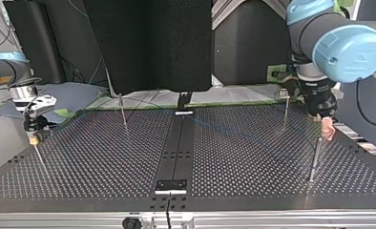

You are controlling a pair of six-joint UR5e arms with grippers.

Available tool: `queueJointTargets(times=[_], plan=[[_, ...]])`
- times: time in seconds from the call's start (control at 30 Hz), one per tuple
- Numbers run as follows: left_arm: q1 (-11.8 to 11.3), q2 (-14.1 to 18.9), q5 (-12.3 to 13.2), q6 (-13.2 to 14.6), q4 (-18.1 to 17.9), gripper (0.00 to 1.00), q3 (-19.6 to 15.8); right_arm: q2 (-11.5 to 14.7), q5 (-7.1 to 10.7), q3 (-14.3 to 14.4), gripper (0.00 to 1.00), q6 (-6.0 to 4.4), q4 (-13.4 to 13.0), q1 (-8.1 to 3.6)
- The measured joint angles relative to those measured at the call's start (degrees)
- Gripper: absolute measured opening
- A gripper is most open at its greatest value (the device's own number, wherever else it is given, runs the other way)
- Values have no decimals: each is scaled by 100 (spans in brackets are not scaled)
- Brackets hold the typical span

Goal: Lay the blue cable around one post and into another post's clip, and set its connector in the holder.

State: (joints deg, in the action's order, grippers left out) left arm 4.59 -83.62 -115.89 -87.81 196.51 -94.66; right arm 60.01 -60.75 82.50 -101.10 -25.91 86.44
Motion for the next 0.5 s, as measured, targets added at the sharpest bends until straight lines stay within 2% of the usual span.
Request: queueJointTargets(times=[0.2, 0.33, 0.5], plan=[[0, 0, 325, 31, -323, 100, -319, 0, 0, 0, 100, 0, 0, 0], [55, 0, 530, -105, -527, 100, -523, 0, 0, 0, 100, 0, 0, 0], [281, -10, 799, -356, -799, 100, -791, 0, 0, 0, 100, 0, 0, 0]])
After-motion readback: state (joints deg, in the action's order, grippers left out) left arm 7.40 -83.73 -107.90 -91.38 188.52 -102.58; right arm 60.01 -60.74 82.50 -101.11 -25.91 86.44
